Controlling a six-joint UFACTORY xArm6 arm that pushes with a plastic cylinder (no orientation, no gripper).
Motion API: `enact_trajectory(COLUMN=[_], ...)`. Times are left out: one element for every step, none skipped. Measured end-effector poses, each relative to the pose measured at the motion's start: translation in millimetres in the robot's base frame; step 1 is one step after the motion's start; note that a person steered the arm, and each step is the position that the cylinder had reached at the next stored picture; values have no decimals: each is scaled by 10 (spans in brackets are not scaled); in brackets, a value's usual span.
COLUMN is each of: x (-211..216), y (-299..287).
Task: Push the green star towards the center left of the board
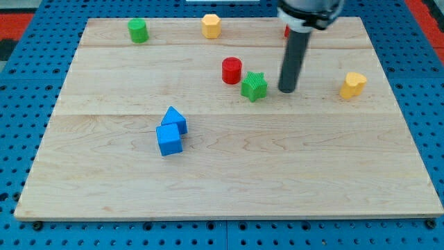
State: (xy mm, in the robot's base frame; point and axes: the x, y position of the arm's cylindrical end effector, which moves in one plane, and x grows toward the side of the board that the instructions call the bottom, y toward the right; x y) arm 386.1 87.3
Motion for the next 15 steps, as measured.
enact_trajectory(x=[174,111,-189,-449,-291,-349,26,196,-197,-275,-638,-1132,-1263,-1189,-1167], y=[-716,-1397,-1080,-1371,-1915,-1353,-1261,-1926,-2993,-2539,-2568,-2914,-3079,-3077,-3139])
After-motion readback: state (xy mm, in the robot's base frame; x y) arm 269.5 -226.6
